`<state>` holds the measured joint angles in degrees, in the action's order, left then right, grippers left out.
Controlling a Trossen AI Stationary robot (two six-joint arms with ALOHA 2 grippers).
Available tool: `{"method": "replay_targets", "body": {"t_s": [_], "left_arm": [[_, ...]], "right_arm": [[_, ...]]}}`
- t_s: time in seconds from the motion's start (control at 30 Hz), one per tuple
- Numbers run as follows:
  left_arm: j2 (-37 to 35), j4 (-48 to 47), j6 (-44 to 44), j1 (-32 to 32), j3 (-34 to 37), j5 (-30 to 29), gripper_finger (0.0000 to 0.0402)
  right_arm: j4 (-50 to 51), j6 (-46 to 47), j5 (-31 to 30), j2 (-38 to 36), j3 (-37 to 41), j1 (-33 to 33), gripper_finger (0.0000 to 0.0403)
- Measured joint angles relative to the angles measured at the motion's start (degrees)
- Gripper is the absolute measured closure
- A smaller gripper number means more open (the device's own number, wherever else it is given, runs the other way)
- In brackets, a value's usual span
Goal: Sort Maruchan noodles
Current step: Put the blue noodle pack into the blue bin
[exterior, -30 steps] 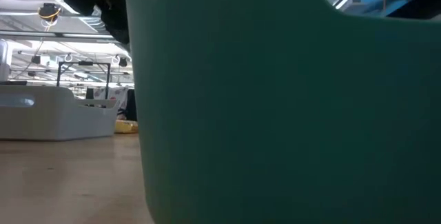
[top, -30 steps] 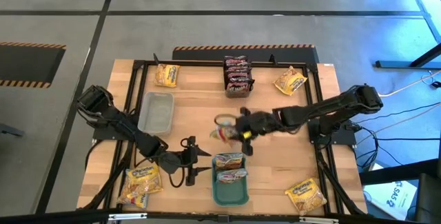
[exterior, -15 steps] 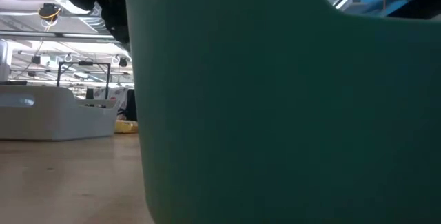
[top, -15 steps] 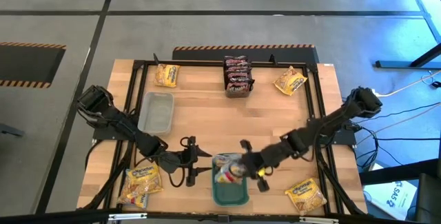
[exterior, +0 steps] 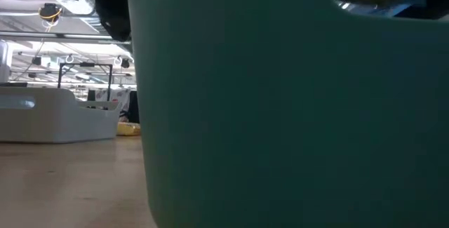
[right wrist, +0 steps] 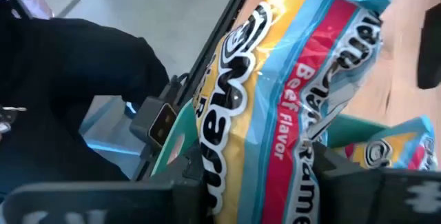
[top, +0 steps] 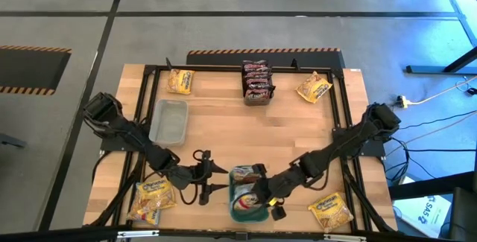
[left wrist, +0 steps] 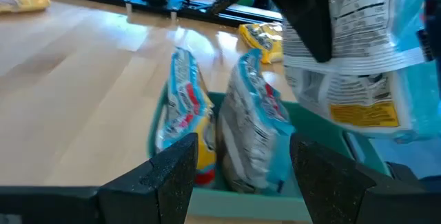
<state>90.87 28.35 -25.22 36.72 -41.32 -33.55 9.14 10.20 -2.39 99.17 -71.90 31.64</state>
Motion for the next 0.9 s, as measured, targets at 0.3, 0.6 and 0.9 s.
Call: {"method": "replay_targets", "body": {"t_s": [0.3, 0.6, 0.9], "left_arm": [[0.0, -0.4, -3.5, 3.8, 0.0, -0.4, 0.0178], [0.0, -0.5, -4.9, 5.7, 0.0, -1.8, 0.0178], [0.0, -0.5, -6.2, 5.7, 0.0, -2.2, 0.0178]], "right_arm": [[6.1, -0.6, -1.6, 5.4, -8.3, 1.5, 0.0297], [9.5, 3.1, -5.1, 7.0, -8.7, 2.2, 0.0297], [11.2, 5.4, -5.6, 7.5, -8.7, 2.6, 0.0297]]}}
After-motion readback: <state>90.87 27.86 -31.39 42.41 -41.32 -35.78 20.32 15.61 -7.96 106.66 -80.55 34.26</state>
